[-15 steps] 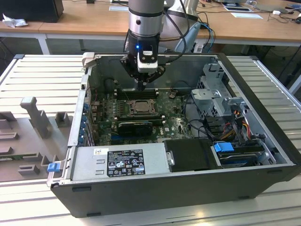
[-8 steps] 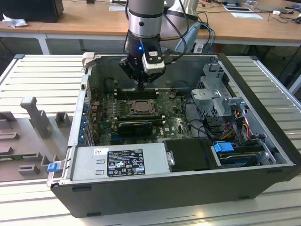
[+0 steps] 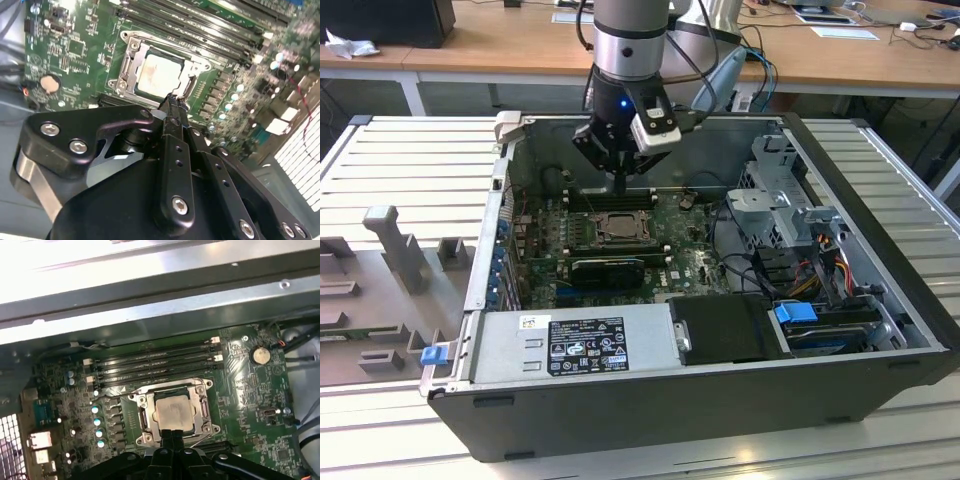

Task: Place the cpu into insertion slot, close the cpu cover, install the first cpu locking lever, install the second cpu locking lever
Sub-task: 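Install the first cpu locking lever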

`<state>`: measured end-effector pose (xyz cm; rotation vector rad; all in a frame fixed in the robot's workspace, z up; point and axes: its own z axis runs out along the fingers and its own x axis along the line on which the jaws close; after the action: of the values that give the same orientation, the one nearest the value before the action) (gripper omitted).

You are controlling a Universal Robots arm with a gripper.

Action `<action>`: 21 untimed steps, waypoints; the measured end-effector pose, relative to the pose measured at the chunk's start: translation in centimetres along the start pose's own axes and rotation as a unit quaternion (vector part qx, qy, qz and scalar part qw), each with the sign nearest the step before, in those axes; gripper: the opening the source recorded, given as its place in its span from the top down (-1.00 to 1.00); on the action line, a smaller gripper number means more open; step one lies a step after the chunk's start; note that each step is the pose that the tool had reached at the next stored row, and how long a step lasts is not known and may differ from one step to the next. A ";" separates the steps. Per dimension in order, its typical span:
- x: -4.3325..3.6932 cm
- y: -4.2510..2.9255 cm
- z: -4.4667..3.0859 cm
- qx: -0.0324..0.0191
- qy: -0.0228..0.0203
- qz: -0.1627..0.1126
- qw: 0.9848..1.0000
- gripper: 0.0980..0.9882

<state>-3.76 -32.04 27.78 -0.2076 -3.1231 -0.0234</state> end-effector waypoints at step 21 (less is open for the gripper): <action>3.56 -0.48 0.44 -0.002 -0.004 -0.091 0.996 0.98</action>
<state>-7.36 -32.04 27.38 0.0780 -3.1382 -0.0296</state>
